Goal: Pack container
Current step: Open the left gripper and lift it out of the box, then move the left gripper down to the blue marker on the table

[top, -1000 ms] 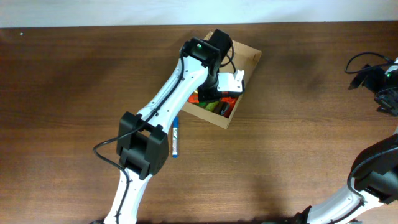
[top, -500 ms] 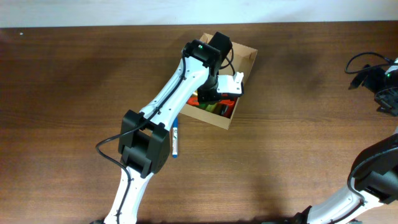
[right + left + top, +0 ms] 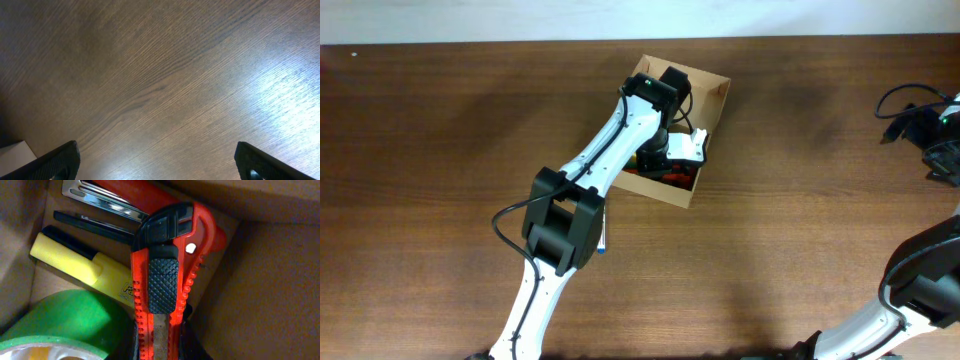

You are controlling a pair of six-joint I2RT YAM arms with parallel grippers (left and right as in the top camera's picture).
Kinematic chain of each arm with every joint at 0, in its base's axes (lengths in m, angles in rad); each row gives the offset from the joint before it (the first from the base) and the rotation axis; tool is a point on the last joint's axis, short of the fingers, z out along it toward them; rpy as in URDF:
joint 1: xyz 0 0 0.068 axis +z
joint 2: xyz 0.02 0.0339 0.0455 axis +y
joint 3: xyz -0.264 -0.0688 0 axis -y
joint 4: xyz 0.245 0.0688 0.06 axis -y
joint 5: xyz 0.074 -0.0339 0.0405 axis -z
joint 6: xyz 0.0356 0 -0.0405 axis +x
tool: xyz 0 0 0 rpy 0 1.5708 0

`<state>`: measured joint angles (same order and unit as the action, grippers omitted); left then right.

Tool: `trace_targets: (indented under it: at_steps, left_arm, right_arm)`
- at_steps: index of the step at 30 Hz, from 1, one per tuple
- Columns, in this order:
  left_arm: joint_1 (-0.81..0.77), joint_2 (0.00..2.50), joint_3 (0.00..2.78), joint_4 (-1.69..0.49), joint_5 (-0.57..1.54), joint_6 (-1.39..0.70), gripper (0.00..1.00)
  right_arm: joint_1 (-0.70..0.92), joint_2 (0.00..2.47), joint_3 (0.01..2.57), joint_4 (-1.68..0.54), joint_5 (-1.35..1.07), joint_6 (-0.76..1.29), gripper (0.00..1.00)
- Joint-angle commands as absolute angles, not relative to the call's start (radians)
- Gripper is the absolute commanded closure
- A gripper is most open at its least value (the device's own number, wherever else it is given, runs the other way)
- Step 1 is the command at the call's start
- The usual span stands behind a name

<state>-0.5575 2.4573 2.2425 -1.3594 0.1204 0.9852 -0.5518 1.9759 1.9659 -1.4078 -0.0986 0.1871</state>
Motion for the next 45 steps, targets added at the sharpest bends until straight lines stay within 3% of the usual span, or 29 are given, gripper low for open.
trace_targets:
  at_steps: [1,2,3,4,7,11,16,17,19,32,37,45]
  left_arm:
    - [-0.552,2.455,2.258,-1.362,0.131,1.000,0.99]
    - [-0.552,2.455,2.258,-1.362,0.131,0.995,0.89]
    - [-0.552,2.455,2.258,-1.360,0.131,0.988,0.71]
    - [-0.552,2.455,2.258,-1.353,0.131,0.976,0.60]
    - [-0.551,2.451,2.258,-1.334,0.131,0.946,0.51]
    - [-0.552,2.432,2.262,-1.313,0.114,0.906,0.50]
    - [-0.551,2.415,2.263,-1.297,0.077,0.859,0.54]
    - [-0.551,2.408,2.263,-1.292,0.078,0.852,0.64]
    - [-0.551,2.391,2.264,-1.289,0.078,0.852,0.97]
    - [-0.532,2.222,2.368,-1.280,-0.078,0.652,0.98]
    - [-0.488,2.105,2.369,-1.219,-0.236,0.421,0.98]
    - [-0.390,1.977,2.366,-1.264,-0.248,0.179,0.98]
  right_arm:
    - [-0.551,1.985,1.963,-1.406,-0.094,0.191,0.01]
    - [-0.551,1.985,1.963,-1.406,-0.094,0.191,0.01]
    - [-0.551,1.985,1.963,-1.406,-0.094,0.191,0.01]
    - [-0.551,1.985,1.963,-1.406,-0.094,0.191,0.01]
    - [-0.551,1.985,1.963,-1.406,-0.094,0.191,0.01]
    - [-0.551,1.985,1.963,-1.406,-0.094,0.191,0.01]
    - [-0.551,1.985,1.963,-1.406,-0.094,0.191,0.01]
    - [-0.551,1.985,1.963,-1.406,-0.094,0.191,0.01]
    - [-0.551,1.985,1.963,-1.406,-0.094,0.191,0.01]
    - [-0.551,1.985,1.963,-1.406,-0.094,0.191,0.00]
    - [-0.551,1.985,1.963,-1.406,-0.094,0.191,0.01]
    - [-0.551,1.985,1.963,-1.406,-0.094,0.191,0.01]
